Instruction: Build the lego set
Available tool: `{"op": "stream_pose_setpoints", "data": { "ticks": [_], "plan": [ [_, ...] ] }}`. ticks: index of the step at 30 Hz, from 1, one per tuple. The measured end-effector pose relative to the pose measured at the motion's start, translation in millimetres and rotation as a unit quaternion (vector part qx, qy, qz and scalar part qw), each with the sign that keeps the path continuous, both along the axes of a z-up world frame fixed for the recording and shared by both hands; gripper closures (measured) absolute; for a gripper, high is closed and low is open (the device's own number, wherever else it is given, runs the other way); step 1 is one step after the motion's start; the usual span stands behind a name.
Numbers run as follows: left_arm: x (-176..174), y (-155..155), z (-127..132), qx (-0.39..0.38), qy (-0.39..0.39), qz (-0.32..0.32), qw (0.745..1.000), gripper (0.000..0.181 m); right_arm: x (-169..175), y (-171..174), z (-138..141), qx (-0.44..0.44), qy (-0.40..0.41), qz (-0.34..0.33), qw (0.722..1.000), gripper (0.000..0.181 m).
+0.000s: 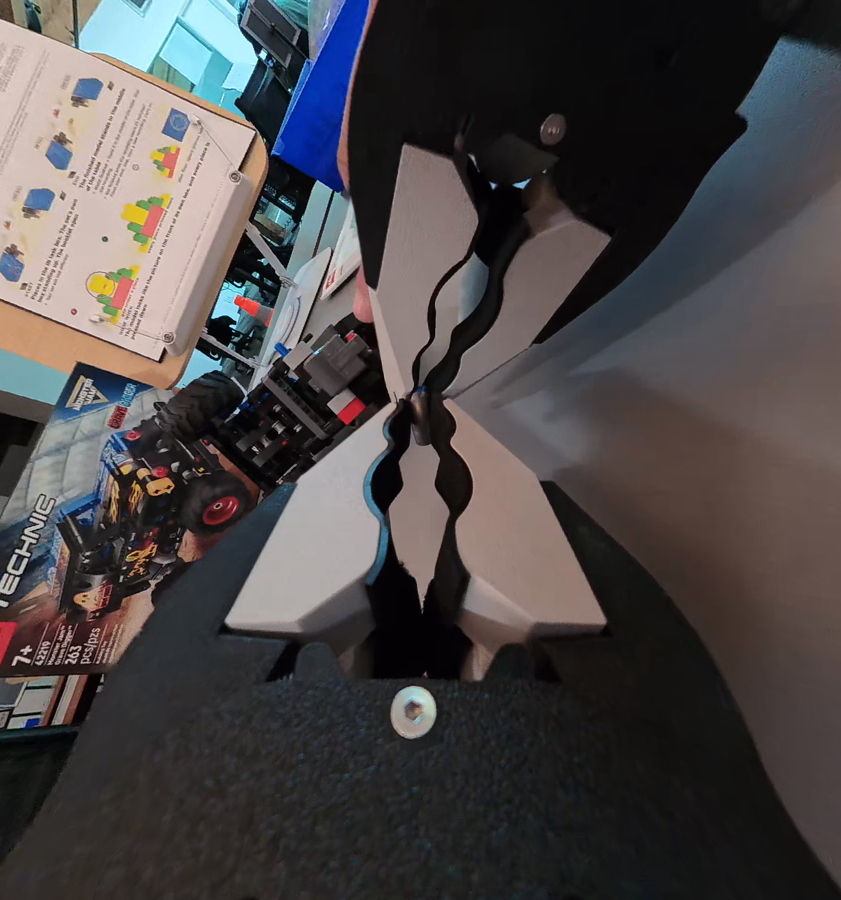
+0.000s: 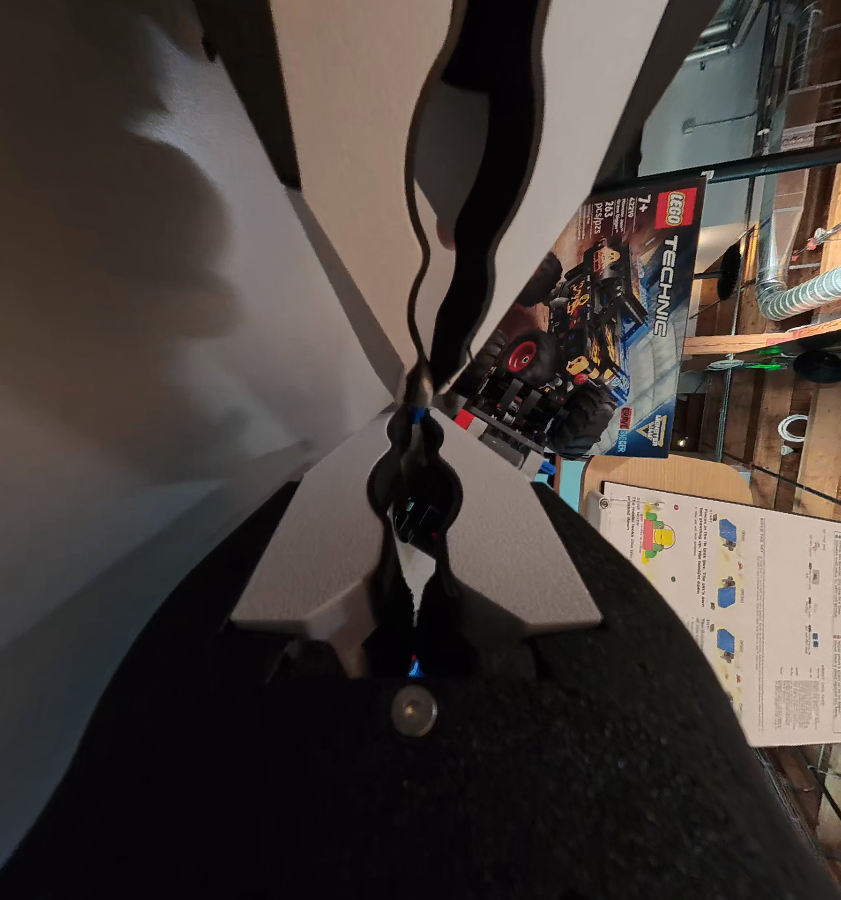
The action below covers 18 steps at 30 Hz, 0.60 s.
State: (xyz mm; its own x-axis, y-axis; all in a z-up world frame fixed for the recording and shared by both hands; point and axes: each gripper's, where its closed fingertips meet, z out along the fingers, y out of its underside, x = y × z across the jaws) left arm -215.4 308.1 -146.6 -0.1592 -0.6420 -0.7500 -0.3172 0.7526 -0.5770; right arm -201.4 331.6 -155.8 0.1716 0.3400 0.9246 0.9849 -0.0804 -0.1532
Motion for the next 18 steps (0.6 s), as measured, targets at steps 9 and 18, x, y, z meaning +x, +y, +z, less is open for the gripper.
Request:
{"op": "stream_pose_setpoints", "data": {
  "ticks": [9,18],
  "plan": [
    [2,5,-5,-0.056,0.013,0.017,0.998,0.174,1,5,1,0.033,-0.005,0.020,0.999,0.179],
    [2,9,-3,-0.121,0.019,0.032,0.992,0.174,0,8,10,0.088,-0.032,0.014,0.996,0.179]
  ]
}}
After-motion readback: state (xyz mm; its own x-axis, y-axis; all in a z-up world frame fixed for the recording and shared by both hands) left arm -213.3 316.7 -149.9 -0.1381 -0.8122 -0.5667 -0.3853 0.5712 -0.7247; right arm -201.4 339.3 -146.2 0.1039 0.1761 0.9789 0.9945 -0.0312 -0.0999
